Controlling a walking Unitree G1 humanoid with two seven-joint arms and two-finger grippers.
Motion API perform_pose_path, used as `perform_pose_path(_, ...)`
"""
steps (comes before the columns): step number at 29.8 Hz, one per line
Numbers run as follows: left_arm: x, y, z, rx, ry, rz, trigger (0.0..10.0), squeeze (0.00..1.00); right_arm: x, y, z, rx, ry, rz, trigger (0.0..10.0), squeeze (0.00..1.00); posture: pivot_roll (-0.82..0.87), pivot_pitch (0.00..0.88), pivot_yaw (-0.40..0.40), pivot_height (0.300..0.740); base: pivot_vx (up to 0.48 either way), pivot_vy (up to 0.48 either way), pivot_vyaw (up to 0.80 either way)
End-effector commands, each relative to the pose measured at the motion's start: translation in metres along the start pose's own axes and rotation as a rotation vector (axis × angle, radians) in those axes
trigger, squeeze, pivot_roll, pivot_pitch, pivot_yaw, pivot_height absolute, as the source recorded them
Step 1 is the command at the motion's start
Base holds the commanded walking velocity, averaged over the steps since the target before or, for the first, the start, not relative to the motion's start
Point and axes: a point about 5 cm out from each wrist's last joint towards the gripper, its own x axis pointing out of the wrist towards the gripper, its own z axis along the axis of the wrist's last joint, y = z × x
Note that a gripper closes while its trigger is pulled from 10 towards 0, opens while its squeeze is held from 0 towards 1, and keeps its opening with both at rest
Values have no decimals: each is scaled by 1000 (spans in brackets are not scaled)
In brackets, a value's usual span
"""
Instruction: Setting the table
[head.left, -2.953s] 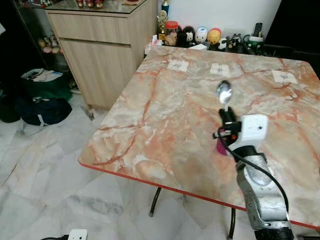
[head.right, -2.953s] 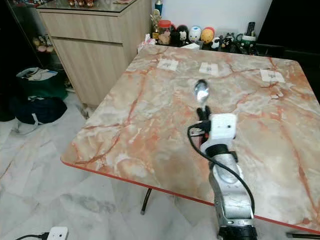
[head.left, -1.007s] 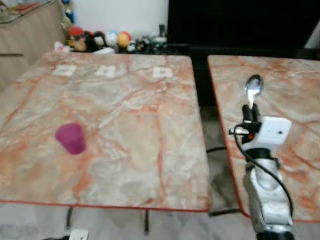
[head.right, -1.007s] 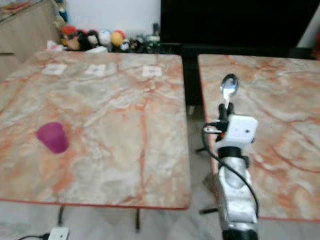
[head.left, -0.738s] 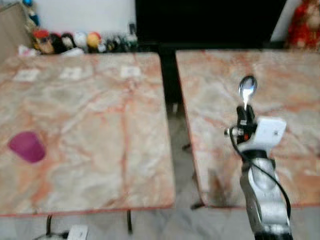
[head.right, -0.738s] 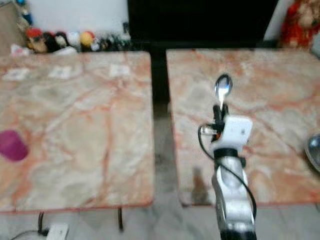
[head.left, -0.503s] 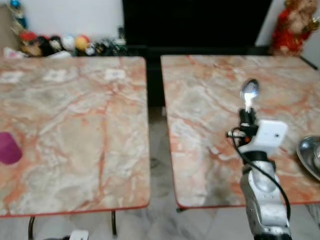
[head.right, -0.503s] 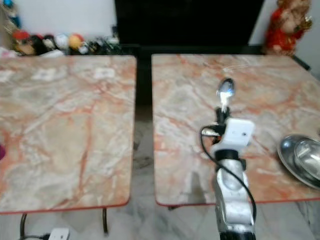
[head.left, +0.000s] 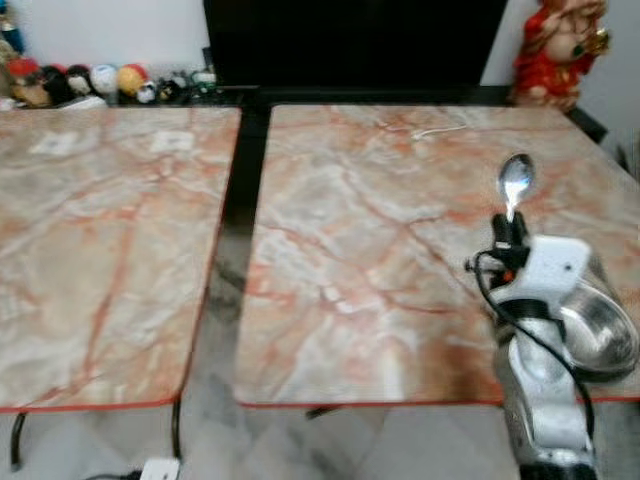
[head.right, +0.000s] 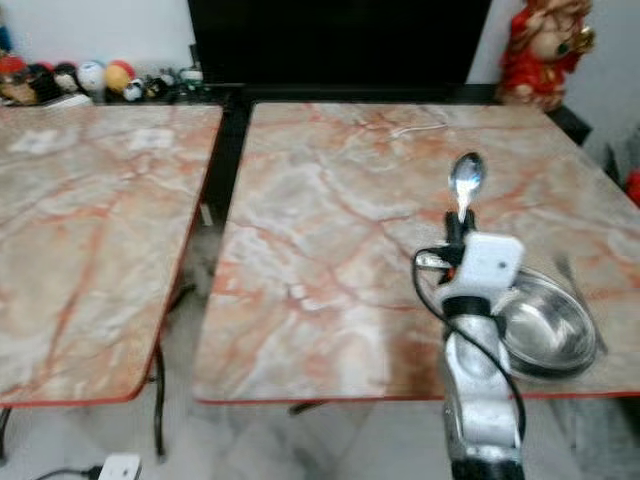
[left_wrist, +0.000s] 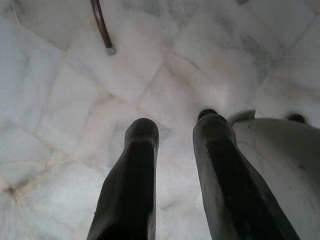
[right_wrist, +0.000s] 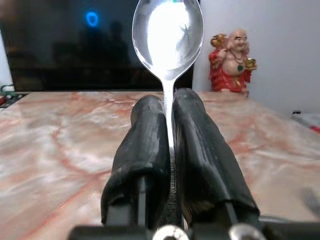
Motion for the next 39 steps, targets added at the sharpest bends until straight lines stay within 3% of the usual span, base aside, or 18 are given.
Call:
perform_pose_path(1,-1,-3,-5,-5,22,-6,10000,0,1,-10,2,-13,-9,-40,10000,0,-89,43,27,740,0,-465,0)
perform_pose_path(9,-1,-2,-6,-5,25,-4,10000,0,0,-27,2,-47,3,-96,10000,0,-93,45,30,740,0,-417,0)
perform_pose_path(15,-1,-2,-5,-10,25,-2,10000,0,5,-43,1,-94,28,-153,10000,0,-94,45,31,740,0,0,0)
perform_pose_path(20,0,-2,-4,-12,22,-5,10000,0,15,-58,-16,-165,178,-169,10000,0,-97,43,34,740,0,0,0)
perform_pose_path(25,0,-3,-3,-11,20,-5,10000,0,23,-62,-31,-131,308,-148,10000,0,-103,45,42,740,0,0,0)
perform_pose_path(26,0,-3,-2,-11,20,-7,10000,0,28,-60,-36,-86,328,-107,10000,0,-100,42,44,740,0,0,0)
perform_pose_path(33,1,-3,-1,-16,16,-10,10000,0,47,-57,-55,-102,462,-50,10000,0,-92,38,52,740,0,0,0)
perform_pose_path(39,1,-3,0,-12,15,-11,10000,0,54,-57,-61,-101,504,-42,10000,0,-88,33,58,740,0,0,0)
